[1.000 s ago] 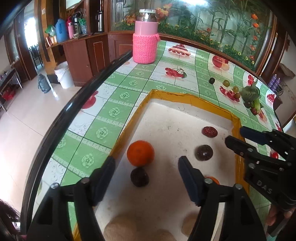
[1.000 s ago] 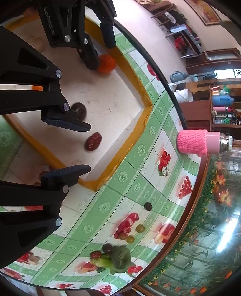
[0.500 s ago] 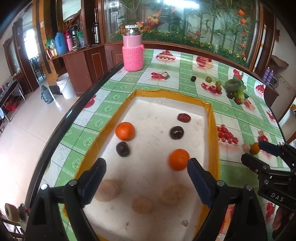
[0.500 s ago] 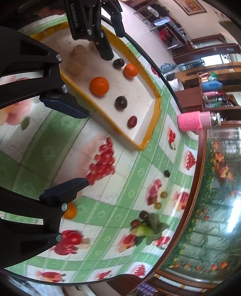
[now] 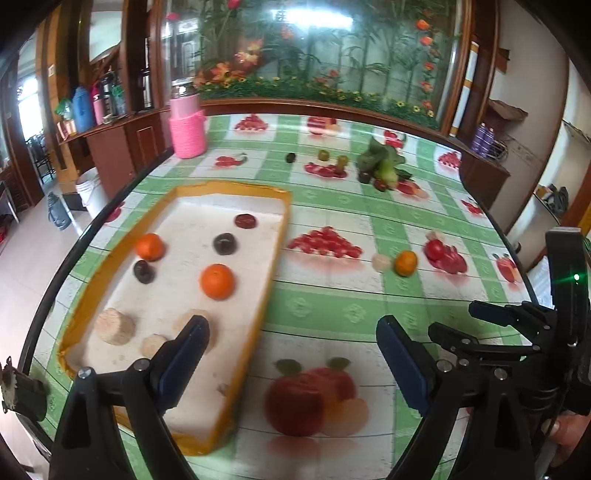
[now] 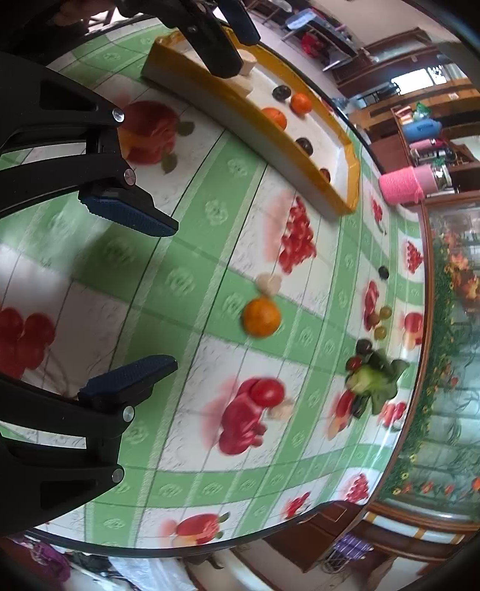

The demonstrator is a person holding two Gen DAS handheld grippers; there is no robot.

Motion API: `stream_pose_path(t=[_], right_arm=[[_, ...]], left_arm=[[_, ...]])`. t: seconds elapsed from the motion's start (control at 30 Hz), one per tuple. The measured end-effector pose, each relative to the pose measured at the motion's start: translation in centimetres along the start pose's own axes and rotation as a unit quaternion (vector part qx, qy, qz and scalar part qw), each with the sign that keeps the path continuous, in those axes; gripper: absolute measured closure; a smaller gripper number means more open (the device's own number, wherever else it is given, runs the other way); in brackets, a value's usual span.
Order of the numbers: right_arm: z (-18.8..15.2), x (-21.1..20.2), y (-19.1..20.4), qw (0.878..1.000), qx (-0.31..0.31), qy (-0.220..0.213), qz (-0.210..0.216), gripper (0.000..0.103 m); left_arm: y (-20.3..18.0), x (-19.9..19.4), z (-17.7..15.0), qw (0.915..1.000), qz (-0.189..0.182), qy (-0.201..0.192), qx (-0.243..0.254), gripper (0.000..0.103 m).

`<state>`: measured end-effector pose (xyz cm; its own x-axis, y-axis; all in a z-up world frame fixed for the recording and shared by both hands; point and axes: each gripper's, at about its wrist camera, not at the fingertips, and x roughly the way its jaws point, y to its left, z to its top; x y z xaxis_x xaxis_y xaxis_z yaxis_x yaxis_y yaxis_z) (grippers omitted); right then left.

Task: Organize fruits
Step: 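Withdraw both tools from the tray over the table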

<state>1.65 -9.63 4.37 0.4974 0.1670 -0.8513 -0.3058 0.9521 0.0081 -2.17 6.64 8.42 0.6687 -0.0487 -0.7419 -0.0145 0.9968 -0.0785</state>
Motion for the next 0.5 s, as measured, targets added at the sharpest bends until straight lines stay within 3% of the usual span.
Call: stream_pose_path(t=[0.5], right_arm=[[-2.2, -1.8, -4.2, 1.0, 0.026, -0.007, -0.004, 0.037]], left_arm=[[-2.8, -0.6, -0.8, 0.9999, -0.002, 0.011, 0.0, 0.009]])
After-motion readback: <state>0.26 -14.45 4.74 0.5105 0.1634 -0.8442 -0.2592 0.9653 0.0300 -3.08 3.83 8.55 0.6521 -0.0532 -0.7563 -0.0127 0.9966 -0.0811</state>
